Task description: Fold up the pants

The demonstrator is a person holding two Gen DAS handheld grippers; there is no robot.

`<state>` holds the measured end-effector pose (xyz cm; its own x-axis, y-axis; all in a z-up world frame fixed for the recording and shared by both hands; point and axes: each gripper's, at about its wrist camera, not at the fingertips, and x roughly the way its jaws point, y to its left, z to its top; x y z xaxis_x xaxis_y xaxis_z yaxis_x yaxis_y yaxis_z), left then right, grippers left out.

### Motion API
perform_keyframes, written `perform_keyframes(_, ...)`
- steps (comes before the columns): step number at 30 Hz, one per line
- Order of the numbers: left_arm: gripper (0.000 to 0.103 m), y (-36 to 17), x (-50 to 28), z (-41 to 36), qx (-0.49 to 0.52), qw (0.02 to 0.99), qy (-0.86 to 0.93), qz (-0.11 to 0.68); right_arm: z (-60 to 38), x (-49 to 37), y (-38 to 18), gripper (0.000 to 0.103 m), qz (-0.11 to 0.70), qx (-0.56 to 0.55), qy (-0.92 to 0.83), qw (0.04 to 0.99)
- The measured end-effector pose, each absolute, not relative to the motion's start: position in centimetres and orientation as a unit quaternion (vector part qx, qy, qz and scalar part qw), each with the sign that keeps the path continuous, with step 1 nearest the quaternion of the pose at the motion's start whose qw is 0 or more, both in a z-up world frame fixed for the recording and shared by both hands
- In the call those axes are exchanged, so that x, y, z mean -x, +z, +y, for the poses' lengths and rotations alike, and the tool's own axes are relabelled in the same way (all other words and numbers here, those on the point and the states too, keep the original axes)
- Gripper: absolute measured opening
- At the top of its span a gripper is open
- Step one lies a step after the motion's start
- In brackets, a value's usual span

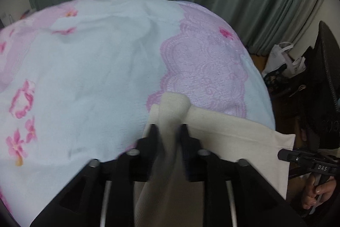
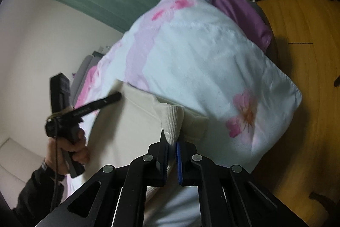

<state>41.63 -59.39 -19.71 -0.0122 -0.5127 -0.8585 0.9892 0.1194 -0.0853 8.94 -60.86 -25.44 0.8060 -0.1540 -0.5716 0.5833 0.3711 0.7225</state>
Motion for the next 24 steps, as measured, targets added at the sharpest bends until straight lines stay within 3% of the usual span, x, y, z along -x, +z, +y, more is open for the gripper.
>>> perform_keyframes(2,0.067,-19.1,-41.2,-58.9,-0.309,0.649,-0.580,0.383,-61.0,-9.1,-25.5,0.010,0.217,-0.511,-0.227,0.800)
perform_keyframes(5,0.068,-17.5,-40.6,-57.6,-0.302,0.657,-0.584,0.369,-60.8,-9.1,-24.3,0.026,0.233,-0.487,-0.251,0.803)
perform_keyframes(7,0.068,-15.9,-40.4,-56.4,-0.295,0.668,-0.582,0.357,-60.2,-8.5,-22.4,0.051,0.241,-0.445,-0.296,0.810)
perform_keyframes(9,0.068,-13.8,-40.0,-54.2,-0.273,0.686,-0.581,0.342,-59.7,-7.7,-20.5,0.068,0.235,-0.414,-0.325,0.817)
perform_keyframes(16,0.071,-6.7,-37.5,-41.2,-0.223,0.764,-0.530,0.293,-55.3,-8.0,-13.2,0.070,0.215,-0.343,-0.294,0.866)
perform_keyframes(24,0.075,-3.1,-34.4,-16.8,-0.166,0.906,-0.285,0.265,-43.7,-12.1,-7.4,0.070,0.219,-0.297,-0.140,0.919)
